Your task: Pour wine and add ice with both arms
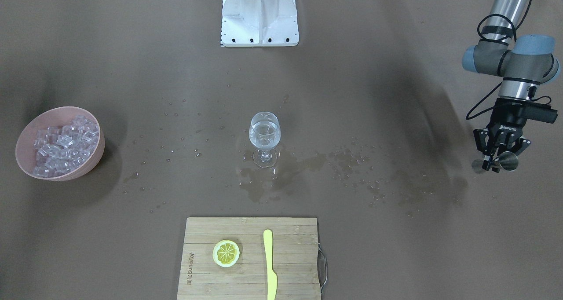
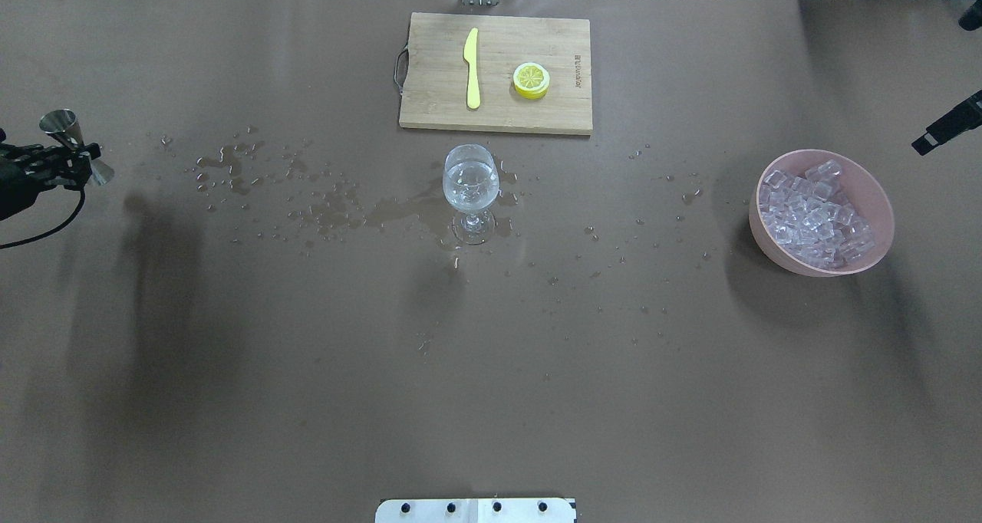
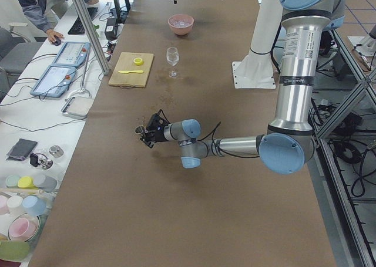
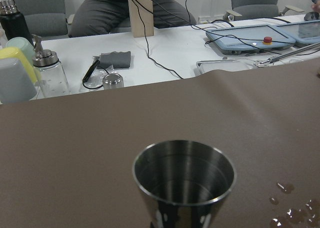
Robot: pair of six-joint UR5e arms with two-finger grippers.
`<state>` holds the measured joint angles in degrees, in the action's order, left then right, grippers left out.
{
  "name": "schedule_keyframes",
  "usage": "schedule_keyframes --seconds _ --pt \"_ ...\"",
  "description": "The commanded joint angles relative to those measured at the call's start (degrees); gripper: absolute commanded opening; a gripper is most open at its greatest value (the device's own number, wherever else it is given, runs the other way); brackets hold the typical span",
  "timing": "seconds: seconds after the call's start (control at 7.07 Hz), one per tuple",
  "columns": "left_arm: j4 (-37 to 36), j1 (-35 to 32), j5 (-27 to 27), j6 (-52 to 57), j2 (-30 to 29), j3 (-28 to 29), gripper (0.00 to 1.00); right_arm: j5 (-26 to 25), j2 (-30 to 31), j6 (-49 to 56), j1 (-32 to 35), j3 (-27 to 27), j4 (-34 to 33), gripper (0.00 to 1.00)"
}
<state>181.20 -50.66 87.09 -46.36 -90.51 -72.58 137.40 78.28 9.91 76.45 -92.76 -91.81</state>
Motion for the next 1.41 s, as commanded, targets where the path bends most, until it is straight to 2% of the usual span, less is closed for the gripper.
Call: schedule_keyframes --seconds 0.0,0.28,0.42,0.57,0.71,1.27 --pt "2.8 -0.1 1.6 0.1 2.7 0.9 0.00 -0.4 -0.1 0.1 -0.1 -0.7 0.0 1.00" --pt "2.8 0.0 1.4 0.1 3.1 1.0 0.00 -0.4 -0.1 0.0 0.0 -1.0 0.0 1.00" --pt "3.0 0.0 1.4 0.1 3.1 1.0 0.08 -0.4 -0.1 0.1 0.0 -1.0 0.0 1.00" --pt "3.0 0.1 1.6 0.1 3.1 0.9 0.41 -0.4 -0.1 0.0 0.0 -1.1 0.0 1.00" --pt "4.2 0.1 1.6 0.0 3.1 1.0 0.97 -0.4 -0.1 0.0 0.0 -1.5 0.0 1.00" --pt "5.1 0.1 3.2 0.0 4.7 0.3 0.98 -0.4 -0.1 0.0 0.0 -2.4 0.0 1.00"
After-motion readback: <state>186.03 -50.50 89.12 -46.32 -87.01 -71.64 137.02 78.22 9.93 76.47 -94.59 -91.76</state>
